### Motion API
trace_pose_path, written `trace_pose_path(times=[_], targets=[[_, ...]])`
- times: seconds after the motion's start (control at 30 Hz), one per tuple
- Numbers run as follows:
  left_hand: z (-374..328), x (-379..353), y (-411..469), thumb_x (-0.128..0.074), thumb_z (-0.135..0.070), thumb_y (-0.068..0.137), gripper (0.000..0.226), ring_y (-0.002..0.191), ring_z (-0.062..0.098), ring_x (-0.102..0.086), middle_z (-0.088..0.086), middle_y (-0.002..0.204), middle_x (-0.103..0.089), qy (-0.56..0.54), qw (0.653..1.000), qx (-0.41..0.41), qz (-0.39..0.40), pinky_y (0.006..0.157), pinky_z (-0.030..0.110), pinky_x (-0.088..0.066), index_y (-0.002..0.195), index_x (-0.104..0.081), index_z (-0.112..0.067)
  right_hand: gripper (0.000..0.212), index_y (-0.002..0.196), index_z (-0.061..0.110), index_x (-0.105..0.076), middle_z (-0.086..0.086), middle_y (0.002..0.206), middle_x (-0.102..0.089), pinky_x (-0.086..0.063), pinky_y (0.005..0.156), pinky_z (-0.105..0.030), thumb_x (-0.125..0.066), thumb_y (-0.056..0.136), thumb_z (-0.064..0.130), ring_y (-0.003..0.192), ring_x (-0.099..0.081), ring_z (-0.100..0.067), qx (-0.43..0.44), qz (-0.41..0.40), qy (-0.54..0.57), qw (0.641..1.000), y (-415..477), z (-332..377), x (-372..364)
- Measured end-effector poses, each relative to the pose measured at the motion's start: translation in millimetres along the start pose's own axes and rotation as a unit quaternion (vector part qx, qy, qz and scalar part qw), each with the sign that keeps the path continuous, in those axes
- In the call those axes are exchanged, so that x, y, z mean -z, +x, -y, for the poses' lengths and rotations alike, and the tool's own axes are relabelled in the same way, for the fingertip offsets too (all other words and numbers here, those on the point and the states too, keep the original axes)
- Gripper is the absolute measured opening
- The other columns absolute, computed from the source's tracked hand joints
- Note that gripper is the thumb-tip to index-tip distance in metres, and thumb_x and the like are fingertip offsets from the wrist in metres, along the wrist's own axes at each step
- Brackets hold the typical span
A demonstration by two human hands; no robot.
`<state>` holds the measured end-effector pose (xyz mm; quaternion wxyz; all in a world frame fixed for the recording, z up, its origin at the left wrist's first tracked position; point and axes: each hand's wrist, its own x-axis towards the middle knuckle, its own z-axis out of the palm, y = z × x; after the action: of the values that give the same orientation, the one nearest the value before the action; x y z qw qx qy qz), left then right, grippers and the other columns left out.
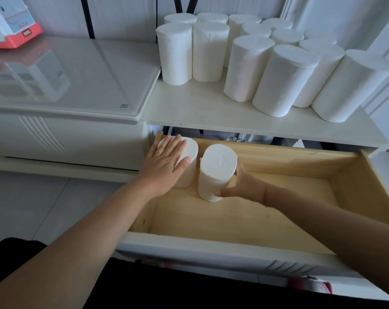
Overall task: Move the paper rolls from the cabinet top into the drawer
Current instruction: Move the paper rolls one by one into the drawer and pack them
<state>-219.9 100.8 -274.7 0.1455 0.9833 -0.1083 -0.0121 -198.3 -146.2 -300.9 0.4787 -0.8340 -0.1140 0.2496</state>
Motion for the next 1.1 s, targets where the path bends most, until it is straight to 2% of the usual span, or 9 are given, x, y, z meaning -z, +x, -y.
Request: trace_pose_path(times=[0.07,0.17,0.23,0.3,0.43,0.53,0.7,0.83,1.1], targets=[[0.2,0.0,0.6,-0.001,-0.055,0.09,0.066,0.141,0.004,0.017,-0.009,0.158,0.008,0.0,1.0,0.005,0.006,0.115,0.03,0.012,0.149,0.001,-0.026,0.105,0.147,0.03,-0.018,0.013,0.137,-0.044,-0.039,0.098,-0.029,-0.083,0.066,0.042,0.127,-0.041,-0.009,-0.016,0.036,0.042,0.998,1.0,12.2,12.1],[0.1,1.3,0.8,-0.005,-0.053,0.093,0.063,0.142,0.005,0.017,-0.009,0.158,0.009,-0.006,1.0,0.007,0.015,0.115,0.03,0.013,0.15,0.0,-0.026,0.078,0.139,0.036,-0.036,0.017,0.133,-0.049,-0.042,0.101,-0.044,-0.067,0.073,0.064,0.126,-0.044,-0.012,-0.062,0.026,0.096,0.993,6.4,31.6,25.2],[0.1,2.7,0.3,-0.004,-0.054,0.092,0.064,0.141,0.005,0.018,-0.009,0.158,0.01,-0.013,1.0,0.003,0.022,0.114,0.029,0.013,0.15,0.0,-0.026,0.059,0.136,0.037,-0.043,0.012,0.132,-0.053,-0.044,0.102,-0.048,-0.059,0.083,0.057,0.125,-0.047,-0.015,-0.087,0.017,0.075,0.993,11.3,40.5,26.9],[0.7,4.4,-0.5,-0.005,-0.053,0.093,0.063,0.141,0.005,0.018,-0.009,0.157,0.01,-0.011,1.0,-0.002,0.028,0.114,0.029,0.013,0.15,-0.001,-0.026,0.048,0.131,0.034,-0.048,0.007,0.127,-0.058,-0.052,0.093,-0.045,-0.06,0.087,0.049,0.117,-0.055,-0.019,-0.112,0.022,0.027,0.993,13.4,46.8,24.9],[2.0,6.5,-1.3,-0.006,-0.052,0.093,0.063,0.142,0.006,0.017,-0.007,0.158,0.008,0.005,0.999,-0.009,0.031,0.115,0.029,0.012,0.15,-0.003,-0.025,0.044,0.116,0.019,-0.051,-0.001,0.114,-0.059,-0.061,0.073,-0.042,-0.066,0.084,0.047,0.09,-0.069,-0.027,-0.173,0.053,0.017,0.983,6.9,53.1,17.1],[3.3,8.6,-2.7,-0.002,-0.056,0.09,0.068,0.142,0.005,0.017,-0.007,0.158,0.008,-0.011,0.999,-0.015,0.036,0.114,0.027,0.013,0.15,-0.003,-0.025,0.041,0.1,0.012,-0.054,-0.006,0.105,-0.06,-0.062,0.066,-0.037,-0.066,0.084,0.048,0.08,-0.074,-0.03,-0.209,0.092,0.047,0.972,-2.8,55.0,3.0],[5.7,12.9,-5.4,0.004,-0.065,0.079,0.08,0.14,0.002,0.019,-0.01,0.157,0.011,-0.049,0.997,-0.021,0.056,0.115,0.028,0.012,0.15,-0.001,-0.027,0.064,0.124,0.002,-0.046,-0.022,0.113,-0.061,-0.062,0.07,-0.035,-0.064,0.085,0.049,0.077,-0.073,-0.032,-0.228,0.08,0.12,0.963,-9.4,54.5,-30.1],[5.5,12.8,-5.1,-0.002,-0.059,0.087,0.07,0.14,0.003,0.019,-0.01,0.157,0.011,-0.041,0.997,-0.022,0.058,0.115,0.028,0.012,0.15,-0.001,-0.028,0.057,0.129,0.012,-0.046,-0.022,0.119,-0.055,-0.061,0.074,-0.034,-0.06,0.088,0.049,0.075,-0.07,-0.031,-0.21,0.074,0.159,0.962,-5.6,60.8,-43.5],[6.1,13.7,0.5,-0.013,-0.047,0.098,0.057,0.142,0.006,0.017,-0.008,0.158,0.009,-0.02,0.998,-0.016,0.053,0.114,0.028,0.012,0.15,-0.002,-0.026,0.062,0.133,0.006,-0.043,-0.024,0.115,-0.052,-0.061,0.075,-0.033,-0.057,0.09,0.049,0.07,-0.07,-0.029,-0.208,0.07,0.171,0.96,9.9,71.0,-50.3]])
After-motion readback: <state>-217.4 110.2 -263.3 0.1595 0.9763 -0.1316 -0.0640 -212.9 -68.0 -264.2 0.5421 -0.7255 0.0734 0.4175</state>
